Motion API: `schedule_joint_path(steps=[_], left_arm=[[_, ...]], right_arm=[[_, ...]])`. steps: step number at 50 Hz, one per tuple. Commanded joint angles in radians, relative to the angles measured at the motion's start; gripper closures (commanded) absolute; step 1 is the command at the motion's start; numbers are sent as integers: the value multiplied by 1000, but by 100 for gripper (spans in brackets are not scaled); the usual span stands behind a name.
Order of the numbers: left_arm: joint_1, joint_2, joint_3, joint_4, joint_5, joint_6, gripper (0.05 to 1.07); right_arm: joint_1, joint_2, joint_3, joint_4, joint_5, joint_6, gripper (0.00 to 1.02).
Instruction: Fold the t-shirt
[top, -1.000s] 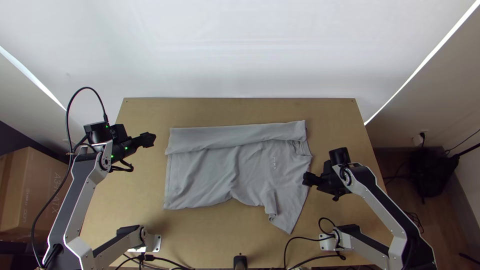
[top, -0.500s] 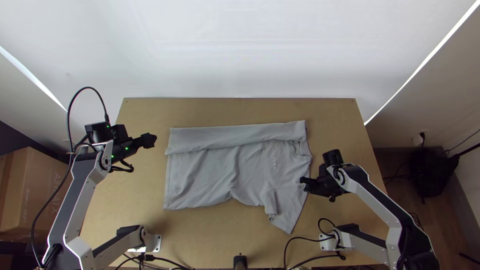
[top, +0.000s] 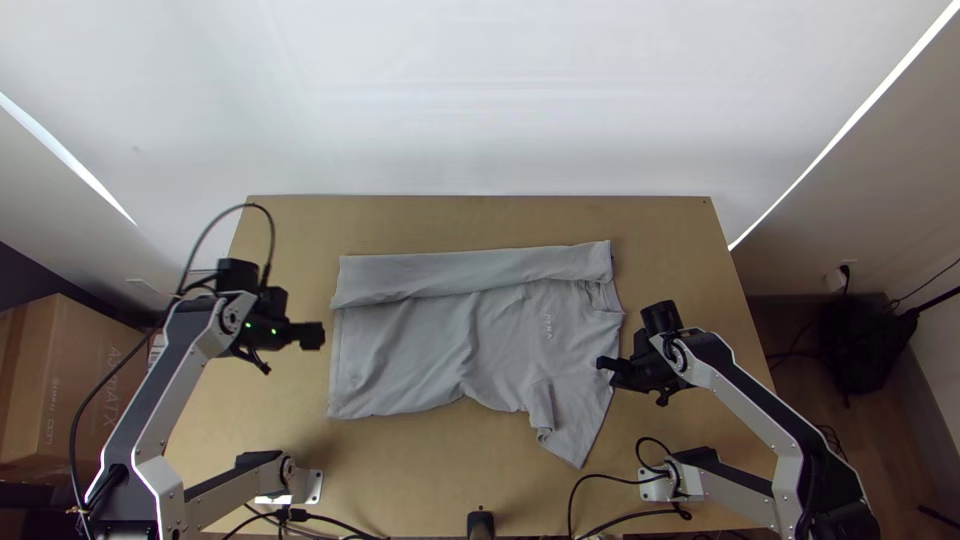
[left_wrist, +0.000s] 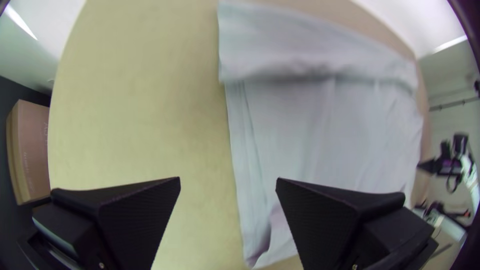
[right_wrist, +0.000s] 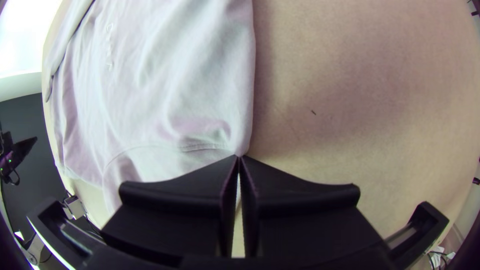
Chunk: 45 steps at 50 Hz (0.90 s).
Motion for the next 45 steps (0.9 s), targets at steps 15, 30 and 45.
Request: schedule_joint_path(steps=[15,30,45], left_arm=[[-251,-127,-206,-231,-45,121,11],[-329,-67,-227,-225,-70,141,21],[-382,92,-216,-203,-125,134,21]], right_arm=[[-11,-7,30,-2,-7,0,100],[-26,-10,38,-2,-7,-4,100],[-32,-33,43,-2,-7,-4,100]])
